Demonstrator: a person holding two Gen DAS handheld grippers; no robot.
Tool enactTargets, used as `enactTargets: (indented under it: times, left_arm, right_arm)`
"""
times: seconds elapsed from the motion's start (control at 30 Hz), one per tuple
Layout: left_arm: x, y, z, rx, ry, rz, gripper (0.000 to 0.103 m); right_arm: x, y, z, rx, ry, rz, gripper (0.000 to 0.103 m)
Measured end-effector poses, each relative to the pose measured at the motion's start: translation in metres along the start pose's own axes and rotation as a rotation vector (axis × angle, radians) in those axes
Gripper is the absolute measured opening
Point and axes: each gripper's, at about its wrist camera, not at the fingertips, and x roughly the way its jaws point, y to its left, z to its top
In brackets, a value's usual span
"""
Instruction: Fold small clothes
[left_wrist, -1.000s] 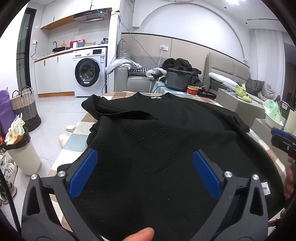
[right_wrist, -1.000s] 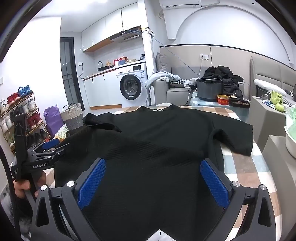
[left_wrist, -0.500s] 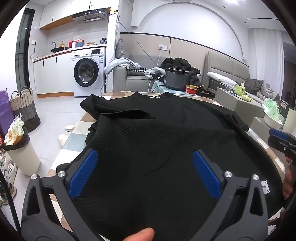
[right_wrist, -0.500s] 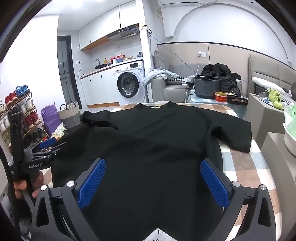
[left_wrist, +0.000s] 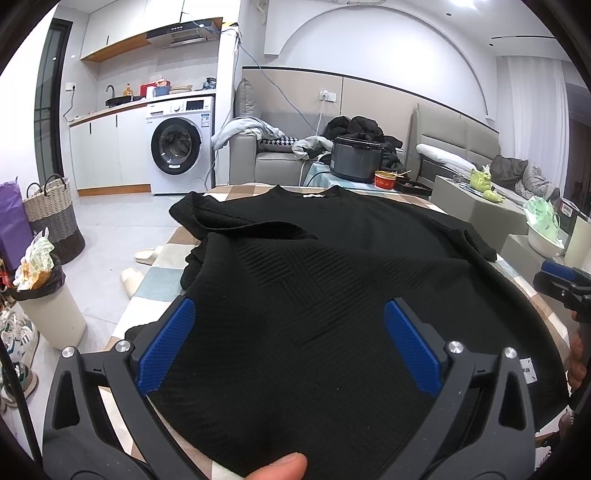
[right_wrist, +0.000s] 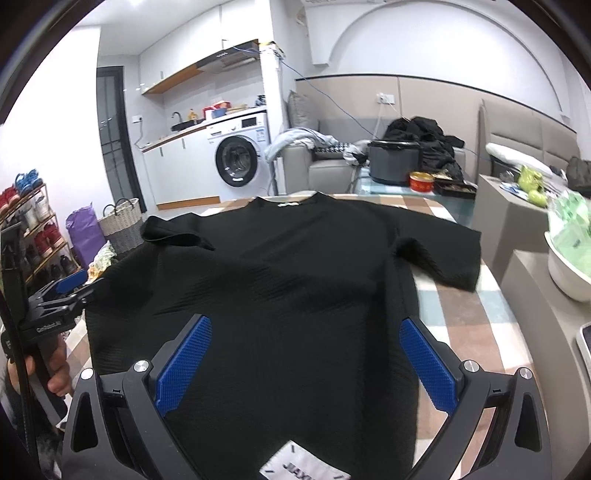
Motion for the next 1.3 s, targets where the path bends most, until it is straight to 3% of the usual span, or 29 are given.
enactTargets:
  times: [0.3, 0.5, 1.03, 1.3]
  left_arm:
    - [-0.005, 0.001, -0.004, -0.017, 0.001, -0.017, 0.102]
    - [0.000, -0.001, -0.008, -0.013, 0.006, -0.029, 0.102]
    - [-0.002, -0.008, -0.014, 0.014, -0.046, -0.003, 0.102]
    - [0.005, -0.010, -0.016, 0.019, -0.027, -0.014, 0.102]
  right_arm:
    - [-0.009, -0.004, -0.010, 0.041, -0.063, 0.014, 0.103]
    - [-0.001, 0.008, -0.023, 0.011, -0.117, 0.072, 0.103]
    - [0.021, 0.013, -0.036, -0.019, -0.072, 0.067, 0.103]
    - [0.022, 0.011, -0.038, -0.018, -0.067, 0.078, 0.103]
